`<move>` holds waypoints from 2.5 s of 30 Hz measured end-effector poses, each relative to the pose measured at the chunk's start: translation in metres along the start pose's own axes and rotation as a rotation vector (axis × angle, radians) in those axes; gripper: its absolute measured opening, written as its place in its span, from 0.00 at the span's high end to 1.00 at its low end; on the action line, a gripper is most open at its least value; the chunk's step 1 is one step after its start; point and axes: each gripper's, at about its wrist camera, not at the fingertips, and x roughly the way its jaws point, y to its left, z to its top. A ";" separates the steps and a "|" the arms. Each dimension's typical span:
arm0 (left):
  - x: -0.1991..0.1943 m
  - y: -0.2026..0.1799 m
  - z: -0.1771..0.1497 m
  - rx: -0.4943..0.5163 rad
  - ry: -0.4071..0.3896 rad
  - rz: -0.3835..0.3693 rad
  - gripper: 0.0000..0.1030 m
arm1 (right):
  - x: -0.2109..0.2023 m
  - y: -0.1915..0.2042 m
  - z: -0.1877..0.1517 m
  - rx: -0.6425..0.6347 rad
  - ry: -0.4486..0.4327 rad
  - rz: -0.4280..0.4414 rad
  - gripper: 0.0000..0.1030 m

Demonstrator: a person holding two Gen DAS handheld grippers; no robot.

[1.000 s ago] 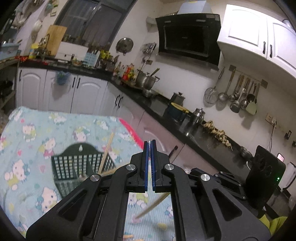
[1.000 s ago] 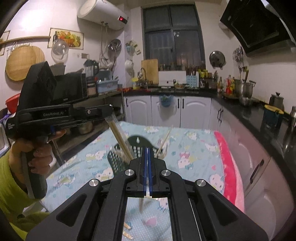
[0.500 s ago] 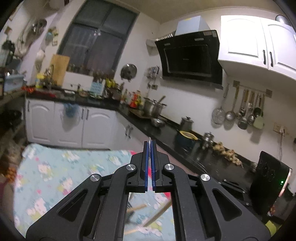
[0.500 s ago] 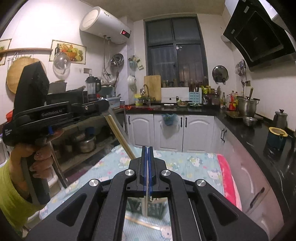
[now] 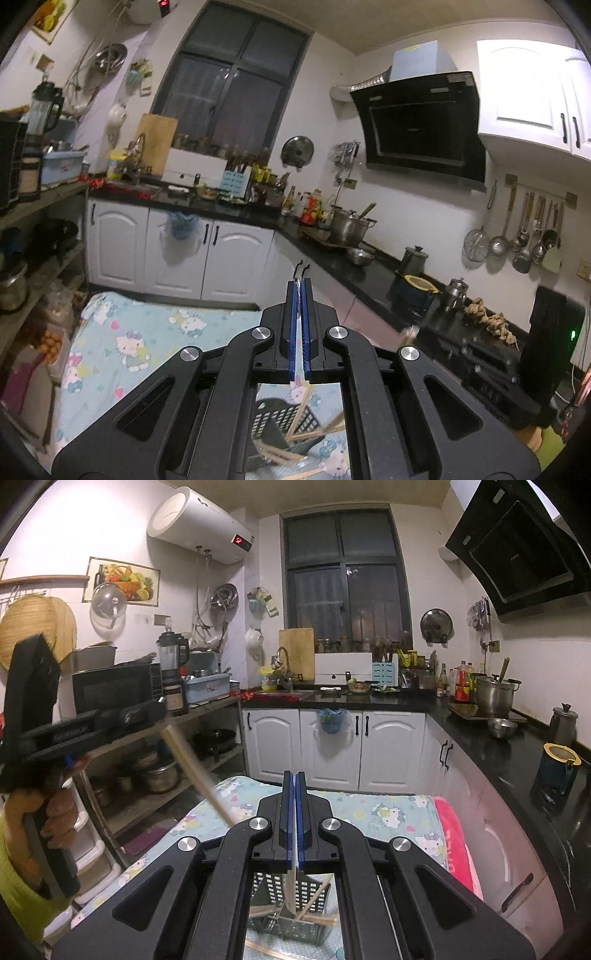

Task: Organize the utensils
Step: 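Lift both held chopsticks and carry them over the green caddy, then open both tools to drop the chopsticks into the green caddy, then pull both open tools back and lower them toward the loose chopsticks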

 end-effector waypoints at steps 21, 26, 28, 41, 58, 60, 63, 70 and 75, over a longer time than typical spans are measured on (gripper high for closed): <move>0.020 0.037 -0.061 -0.065 0.117 0.015 1.00 | 0.066 0.000 -0.029 0.015 0.100 -0.034 0.98; 0.029 0.041 -0.072 -0.087 0.151 0.017 0.99 | 0.077 0.000 -0.039 0.025 0.140 -0.024 0.98; 0.032 0.045 -0.077 -0.098 0.172 0.030 0.97 | 0.082 0.000 -0.046 0.025 0.168 -0.033 0.84; -0.001 0.056 -0.091 -0.078 0.132 0.105 0.17 | 0.056 -0.015 -0.072 0.039 0.178 -0.070 0.51; -0.058 0.066 -0.134 -0.125 0.140 0.158 0.10 | -0.008 -0.012 -0.112 0.057 0.163 -0.025 0.42; -0.061 0.067 -0.142 -0.132 0.153 0.160 0.10 | -0.013 -0.011 -0.116 0.060 0.164 -0.023 0.42; -0.063 0.066 -0.154 -0.132 0.183 0.162 0.10 | -0.019 -0.007 -0.121 0.066 0.170 -0.013 0.42; -0.066 0.065 -0.171 -0.141 0.226 0.165 0.10 | -0.031 0.005 -0.133 0.052 0.186 0.001 0.41; -0.070 0.064 -0.182 -0.142 0.247 0.169 0.10 | -0.034 0.010 -0.143 0.040 0.208 0.006 0.40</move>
